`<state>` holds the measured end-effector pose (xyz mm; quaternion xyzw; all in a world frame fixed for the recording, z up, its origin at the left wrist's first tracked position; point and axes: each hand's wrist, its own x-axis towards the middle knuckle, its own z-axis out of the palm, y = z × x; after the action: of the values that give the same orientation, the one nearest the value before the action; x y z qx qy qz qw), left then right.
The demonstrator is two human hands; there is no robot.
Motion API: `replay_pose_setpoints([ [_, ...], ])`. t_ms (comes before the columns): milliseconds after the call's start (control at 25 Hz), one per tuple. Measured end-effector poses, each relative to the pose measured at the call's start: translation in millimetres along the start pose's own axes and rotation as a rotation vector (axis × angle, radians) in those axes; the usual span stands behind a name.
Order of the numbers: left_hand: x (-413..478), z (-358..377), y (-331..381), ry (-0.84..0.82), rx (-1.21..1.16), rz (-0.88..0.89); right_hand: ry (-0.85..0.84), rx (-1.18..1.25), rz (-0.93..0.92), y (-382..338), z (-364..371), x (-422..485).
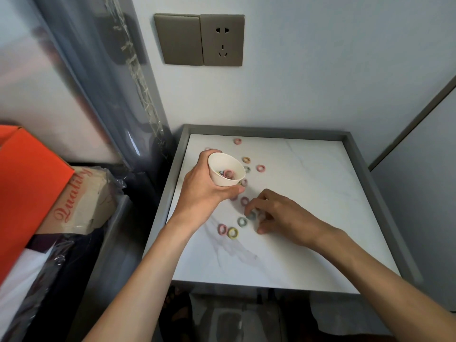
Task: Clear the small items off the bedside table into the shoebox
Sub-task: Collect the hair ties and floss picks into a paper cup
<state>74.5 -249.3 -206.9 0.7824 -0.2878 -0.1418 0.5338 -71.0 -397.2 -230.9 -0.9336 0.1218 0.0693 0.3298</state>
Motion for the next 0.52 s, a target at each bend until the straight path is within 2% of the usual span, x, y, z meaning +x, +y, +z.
replay_pose_setpoints([
  [240, 3.4, -2.3, -3.1, -0.013, -0.005, -0.012, 0.040, -0.178, -0.052, 0.6, -2.6, 14.2],
  [440, 3.3, 1.8, -4.8, -0.032, 0.003, -0.005, 0.063, -0.278, 0.165, 2.8, -10.9, 17.5],
  [520, 1.2, 4.1, -5.0, -0.057, 0.009, 0.002, 0.131, -0.180, 0.205, -2.6, -20.7, 17.2],
])
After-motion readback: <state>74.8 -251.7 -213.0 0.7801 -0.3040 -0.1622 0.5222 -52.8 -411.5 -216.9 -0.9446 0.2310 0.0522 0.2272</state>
